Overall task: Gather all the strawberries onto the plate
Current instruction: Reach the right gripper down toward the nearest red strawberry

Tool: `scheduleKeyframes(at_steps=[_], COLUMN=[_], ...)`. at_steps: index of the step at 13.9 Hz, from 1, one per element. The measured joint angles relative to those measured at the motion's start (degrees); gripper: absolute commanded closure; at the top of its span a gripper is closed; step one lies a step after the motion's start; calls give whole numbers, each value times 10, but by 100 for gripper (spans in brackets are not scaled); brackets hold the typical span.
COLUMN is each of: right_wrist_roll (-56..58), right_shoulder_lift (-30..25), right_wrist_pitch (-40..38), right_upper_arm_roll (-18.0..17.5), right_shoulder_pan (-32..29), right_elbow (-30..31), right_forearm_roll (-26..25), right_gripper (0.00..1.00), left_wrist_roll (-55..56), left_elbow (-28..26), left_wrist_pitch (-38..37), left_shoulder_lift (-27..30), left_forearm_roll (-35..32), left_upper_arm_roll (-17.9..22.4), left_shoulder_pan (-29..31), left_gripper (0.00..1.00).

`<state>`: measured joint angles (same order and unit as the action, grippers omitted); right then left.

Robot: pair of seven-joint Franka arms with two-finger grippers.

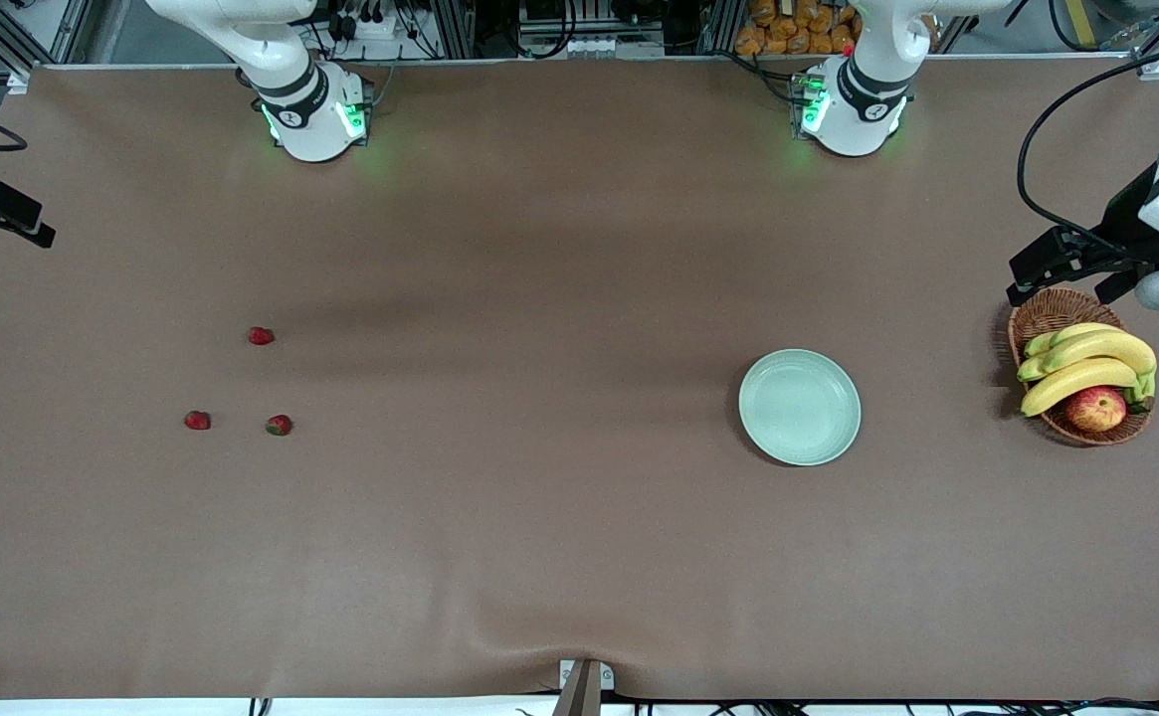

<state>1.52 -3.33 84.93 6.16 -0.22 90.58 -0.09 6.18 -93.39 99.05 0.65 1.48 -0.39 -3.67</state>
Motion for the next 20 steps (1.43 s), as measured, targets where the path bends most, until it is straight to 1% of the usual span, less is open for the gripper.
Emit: scheduleKeyframes(at_steps=[9, 14, 15, 17, 20], right_wrist_roll=[0, 0, 0, 0, -6], right_shoulder_lift=[1, 22, 30, 56, 114], right_wrist_pitch=[0, 1, 9, 53, 119], right_upper_arm_roll=[0, -2, -3, -4, -5], right_shoulder_pan=[0, 1, 3, 16, 71], right_elbow=[0, 0, 0, 1, 1], right_forearm_roll=[0, 0, 0, 0, 0], right_gripper=[0, 0, 0, 0, 0], left_wrist_roll=[0, 0, 0, 0, 0], left_elbow=[1, 1, 1, 2, 2], left_wrist_pitch=[-7, -8, -8, -8, -9], left_shoulder_lift=[0, -6, -7, -8, -8], left_forearm_roll=[0, 0, 0, 0, 0], left_upper_arm_roll=[0, 0, 0, 1, 1], left_shoulder_pan=[0, -1, -1, 0, 0], left_gripper=[0, 0, 0, 0, 0])
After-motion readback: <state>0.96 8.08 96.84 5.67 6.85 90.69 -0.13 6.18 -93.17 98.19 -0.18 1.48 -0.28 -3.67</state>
